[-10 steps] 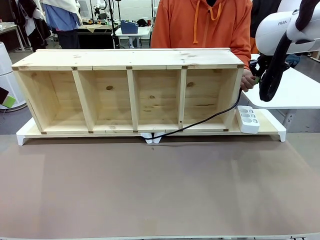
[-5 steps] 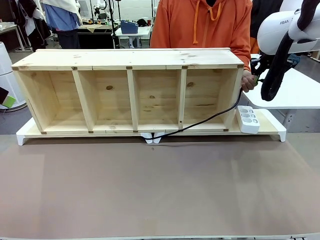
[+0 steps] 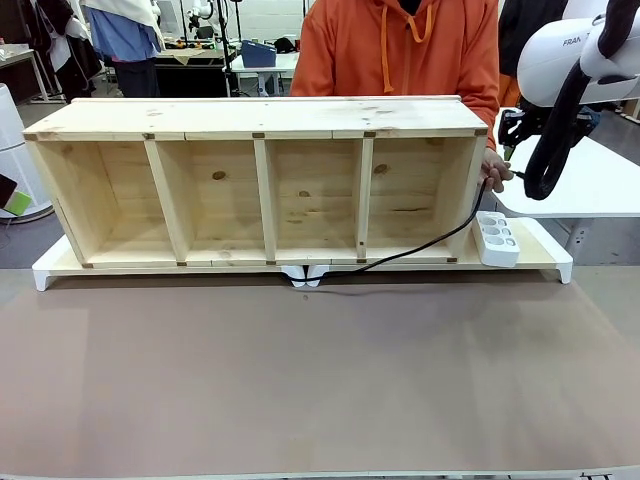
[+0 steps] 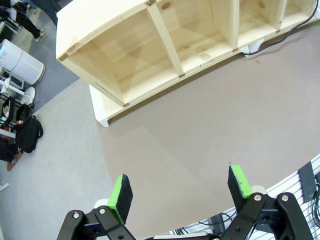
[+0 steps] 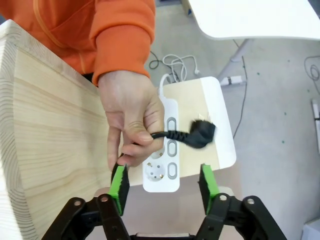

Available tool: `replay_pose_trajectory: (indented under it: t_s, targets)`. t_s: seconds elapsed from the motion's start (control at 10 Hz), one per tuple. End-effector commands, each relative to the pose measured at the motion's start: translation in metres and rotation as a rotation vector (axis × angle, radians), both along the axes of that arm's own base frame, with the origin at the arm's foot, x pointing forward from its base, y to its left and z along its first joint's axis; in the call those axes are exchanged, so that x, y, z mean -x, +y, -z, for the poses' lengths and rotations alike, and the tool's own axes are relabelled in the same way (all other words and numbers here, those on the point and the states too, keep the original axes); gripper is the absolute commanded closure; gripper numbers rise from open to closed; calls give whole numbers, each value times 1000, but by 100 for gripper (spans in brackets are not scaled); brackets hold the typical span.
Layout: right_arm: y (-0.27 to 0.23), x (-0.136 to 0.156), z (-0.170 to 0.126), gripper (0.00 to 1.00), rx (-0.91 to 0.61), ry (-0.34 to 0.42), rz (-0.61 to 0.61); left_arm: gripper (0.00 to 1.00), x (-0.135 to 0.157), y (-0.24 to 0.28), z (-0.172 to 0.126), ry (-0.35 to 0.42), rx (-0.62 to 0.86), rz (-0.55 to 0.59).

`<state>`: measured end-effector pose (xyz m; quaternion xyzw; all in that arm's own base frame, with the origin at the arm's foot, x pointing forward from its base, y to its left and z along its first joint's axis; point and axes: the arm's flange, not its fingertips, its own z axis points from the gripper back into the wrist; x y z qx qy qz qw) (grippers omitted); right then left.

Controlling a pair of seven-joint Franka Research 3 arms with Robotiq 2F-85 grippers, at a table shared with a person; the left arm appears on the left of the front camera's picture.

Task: Perform cable management.
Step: Release the Power Cable when the human grasps it.

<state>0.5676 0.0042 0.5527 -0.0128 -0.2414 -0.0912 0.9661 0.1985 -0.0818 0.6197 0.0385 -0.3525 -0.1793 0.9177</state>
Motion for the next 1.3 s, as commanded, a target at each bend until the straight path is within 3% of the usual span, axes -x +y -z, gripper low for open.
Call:
replay_pose_trajectory:
  t_s: [0.0, 0.1, 1.2]
  targets:
    - [-4, 6, 3, 4, 37, -35, -18, 0, -1, -1, -1, -6, 8, 10]
    - [0, 0, 0, 4, 0, 0, 0, 0, -1, -1, -1, -6, 8, 10]
    - [0, 0, 0, 4, 0, 0, 0, 0, -1, -1, -1, -6, 8, 10]
